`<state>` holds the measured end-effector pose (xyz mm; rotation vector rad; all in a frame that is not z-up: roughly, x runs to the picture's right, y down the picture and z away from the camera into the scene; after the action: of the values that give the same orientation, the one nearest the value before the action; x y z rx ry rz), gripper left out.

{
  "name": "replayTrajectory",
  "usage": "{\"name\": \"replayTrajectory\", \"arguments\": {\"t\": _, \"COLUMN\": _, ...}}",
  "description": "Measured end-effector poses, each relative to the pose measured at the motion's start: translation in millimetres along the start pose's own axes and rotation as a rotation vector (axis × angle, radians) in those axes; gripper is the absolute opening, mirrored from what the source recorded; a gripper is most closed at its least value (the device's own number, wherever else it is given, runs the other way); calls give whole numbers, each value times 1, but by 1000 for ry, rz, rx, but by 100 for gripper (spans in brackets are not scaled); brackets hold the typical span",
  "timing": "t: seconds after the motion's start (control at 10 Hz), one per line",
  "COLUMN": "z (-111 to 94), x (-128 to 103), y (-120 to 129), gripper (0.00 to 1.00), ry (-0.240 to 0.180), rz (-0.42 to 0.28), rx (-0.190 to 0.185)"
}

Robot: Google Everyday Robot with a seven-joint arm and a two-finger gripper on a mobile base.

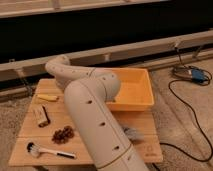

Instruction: Place fork in table surface

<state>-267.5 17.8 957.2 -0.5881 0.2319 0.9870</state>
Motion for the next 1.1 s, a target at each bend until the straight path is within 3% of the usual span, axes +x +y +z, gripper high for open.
{"name": "replayTrajectory", "arguments": {"t": 0.7, "z": -27, "x": 8, "y": 19, "gripper": 0, "ry": -39, "rz": -31, "rx": -46}}
{"name": "replayTrajectory", "arguments": {"t": 1.1, "z": -61, "x": 17, "y": 25, "gripper": 0, "ry": -77, "rz": -41, "rx": -61}}
